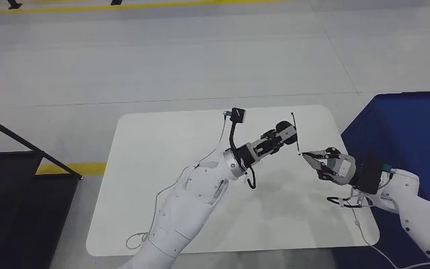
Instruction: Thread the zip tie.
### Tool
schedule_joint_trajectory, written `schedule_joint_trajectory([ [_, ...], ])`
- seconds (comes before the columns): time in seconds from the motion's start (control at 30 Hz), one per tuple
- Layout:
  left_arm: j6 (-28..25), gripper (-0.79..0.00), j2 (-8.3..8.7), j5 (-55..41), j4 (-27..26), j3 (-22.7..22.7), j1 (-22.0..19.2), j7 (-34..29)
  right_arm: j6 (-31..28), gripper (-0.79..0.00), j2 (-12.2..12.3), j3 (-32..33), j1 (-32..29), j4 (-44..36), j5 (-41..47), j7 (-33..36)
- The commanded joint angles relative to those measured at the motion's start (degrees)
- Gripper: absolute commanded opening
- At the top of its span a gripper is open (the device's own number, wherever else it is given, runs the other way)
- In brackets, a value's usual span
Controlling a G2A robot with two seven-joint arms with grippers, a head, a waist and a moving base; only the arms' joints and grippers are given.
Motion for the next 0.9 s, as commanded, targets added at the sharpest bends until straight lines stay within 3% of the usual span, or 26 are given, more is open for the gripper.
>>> schedule_joint_trajectory([
  [0.0,-0.2,-0.785,0.04,-0.3,0.1,0.0,0.0,-0.1,-0.4,-0.785,-0.1,0.3,-0.1,0.1,0.1,0.1],
  [0.87,-0.4,-0.785,0.44,-0.9,1.0,0.7,-0.8,-0.7,-2.9,-0.785,-2.3,2.8,-0.7,0.0,-1.3,1.9],
])
